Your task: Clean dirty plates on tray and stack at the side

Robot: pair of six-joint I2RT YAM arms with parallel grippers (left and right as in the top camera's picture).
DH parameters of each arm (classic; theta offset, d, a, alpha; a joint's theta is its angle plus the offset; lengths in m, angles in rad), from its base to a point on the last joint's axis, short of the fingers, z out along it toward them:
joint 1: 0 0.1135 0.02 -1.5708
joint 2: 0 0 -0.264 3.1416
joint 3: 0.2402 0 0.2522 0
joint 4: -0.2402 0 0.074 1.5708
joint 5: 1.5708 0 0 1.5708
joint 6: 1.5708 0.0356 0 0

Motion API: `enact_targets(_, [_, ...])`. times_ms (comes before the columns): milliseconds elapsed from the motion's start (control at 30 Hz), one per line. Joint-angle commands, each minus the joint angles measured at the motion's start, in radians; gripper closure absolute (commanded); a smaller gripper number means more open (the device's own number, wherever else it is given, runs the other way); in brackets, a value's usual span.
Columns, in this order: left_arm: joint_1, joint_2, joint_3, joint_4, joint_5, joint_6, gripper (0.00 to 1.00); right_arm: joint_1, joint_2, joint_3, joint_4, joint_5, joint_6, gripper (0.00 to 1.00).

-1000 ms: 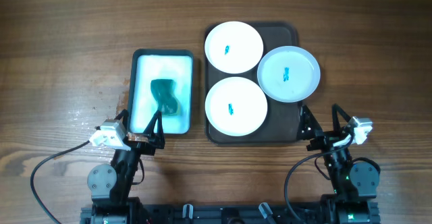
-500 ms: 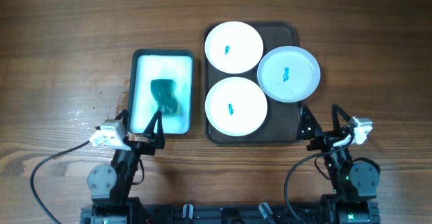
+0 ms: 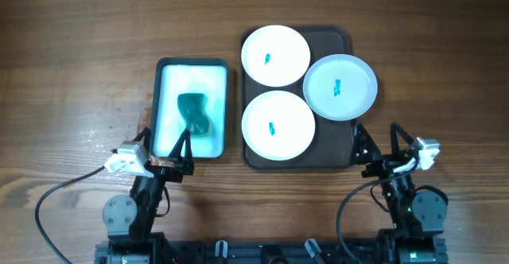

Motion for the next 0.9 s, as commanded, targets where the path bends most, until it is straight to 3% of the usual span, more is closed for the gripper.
enact_targets(0, [-0.008, -0.007, -0.009, 0.002, 0.06, 0.012, 0.0, -0.005, -0.002, -0.001, 0.005, 0.002, 0.255, 0.0])
enact_targets(67, [-0.008, -0.007, -0.009, -0.016, 0.061, 0.013, 0.0, -0.005, 0.0, -0.001, 0.005, 0.011, 0.35, 0.0])
enact_targets(200, [-0.008, 0.002, 0.032, -0.027, 0.159, 0.013, 0.0, -0.005, 0.0, 0.003, 0.034, -0.229, -0.128, 0.0])
enact_targets(367, [-0.008, 0.183, 0.257, -0.177, 0.158, 0.017, 0.0, -0.005, 0.026, 0.126, 0.002, -0.356, -0.151, 0.0])
enact_targets(433, [-0.008, 0.362, 0.42, -0.283, 0.159, 0.017, 0.0, -0.005, 0.111, 0.244, -0.096, -0.394, -0.188, 0.0])
enact_targets(533, [-0.008, 0.66, 0.725, -0.555, 0.159, 0.017, 0.0, -0.005, 0.341, 0.508, -0.373, -0.377, -0.294, 0.0])
enact_targets(667, [-0.008, 1.068, 1.126, -0.97, 0.151, 0.043, 0.0, -0.005, 0.819, 1.043, -0.955, -0.211, -0.309, 0.0])
enact_targets(733, [-0.008, 1.131, 1.145, -0.985, 0.186, 0.01, 0.0, -0.005, 0.932, 1.102, -1.018, -0.258, -0.278, 0.0])
enact_targets(767, [-0.008, 1.162, 1.145, -1.012, 0.2, 0.009, 0.0, -0.005, 0.982, 1.1, -1.027, -0.332, -0.293, 0.05])
enact_targets(800, [-0.008, 1.191, 1.145, -1.032, 0.18, 0.013, 0.0, 0.003, 1.04, 1.1, -1.045, -0.401, -0.346, 0.19])
enact_targets(867, [-0.013, 1.252, 1.139, -1.078, 0.09, 0.012, 0.0, 0.056, 1.13, 1.1, -1.112, -0.348, -0.36, 0.23])
